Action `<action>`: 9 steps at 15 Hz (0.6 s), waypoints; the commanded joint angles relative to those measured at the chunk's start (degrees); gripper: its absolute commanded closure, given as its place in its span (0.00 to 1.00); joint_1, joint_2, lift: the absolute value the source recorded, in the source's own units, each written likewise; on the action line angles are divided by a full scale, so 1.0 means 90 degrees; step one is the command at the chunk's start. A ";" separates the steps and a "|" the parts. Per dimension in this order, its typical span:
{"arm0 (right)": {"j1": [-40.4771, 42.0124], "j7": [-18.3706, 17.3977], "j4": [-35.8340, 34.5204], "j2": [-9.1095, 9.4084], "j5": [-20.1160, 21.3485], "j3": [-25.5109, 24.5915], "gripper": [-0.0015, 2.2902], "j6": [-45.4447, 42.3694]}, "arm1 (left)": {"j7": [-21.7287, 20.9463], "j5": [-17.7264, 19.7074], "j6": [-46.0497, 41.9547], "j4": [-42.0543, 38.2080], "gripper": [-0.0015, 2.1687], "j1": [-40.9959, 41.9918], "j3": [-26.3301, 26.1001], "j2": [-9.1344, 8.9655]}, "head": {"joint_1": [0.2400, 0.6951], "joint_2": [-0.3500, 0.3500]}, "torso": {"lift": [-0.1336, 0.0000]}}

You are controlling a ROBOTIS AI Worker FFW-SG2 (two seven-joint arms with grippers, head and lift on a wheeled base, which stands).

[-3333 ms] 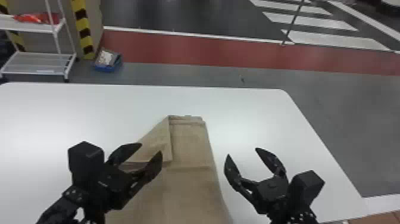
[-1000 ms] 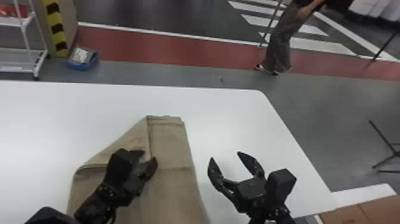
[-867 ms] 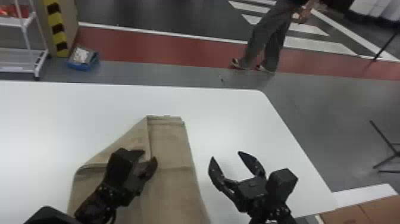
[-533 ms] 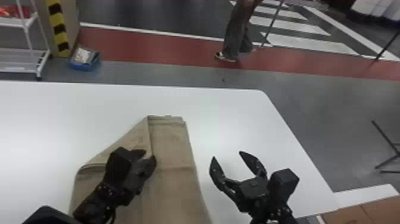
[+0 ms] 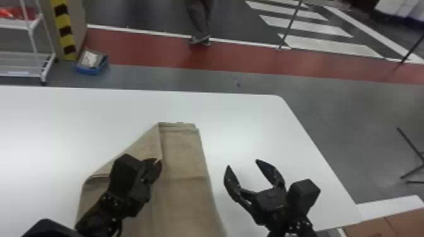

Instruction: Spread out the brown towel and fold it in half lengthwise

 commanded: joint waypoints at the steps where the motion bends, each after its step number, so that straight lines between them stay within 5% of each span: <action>1: -0.0010 0.0000 -0.0001 -0.0009 0.0009 0.0051 0.06 0.0009 | 0.0024 0.0010 0.0000 -0.0219 0.50 0.0078 0.0078 0.0007 | 1.00 0.08 | 0.07; 5: -0.0107 0.0000 -0.0001 -0.0009 0.0058 0.0246 0.06 0.0165 | 0.0103 0.0088 -0.0058 -0.0434 0.50 0.0146 0.0293 0.0007 | 1.00 0.12 | 0.07; 9: -0.0273 -0.0009 -0.0020 -0.0048 0.0526 0.1057 0.12 0.0400 | 0.0298 0.0156 -0.0098 -0.0375 0.50 -0.0039 0.0401 -0.0012 | 1.00 0.20 | 0.07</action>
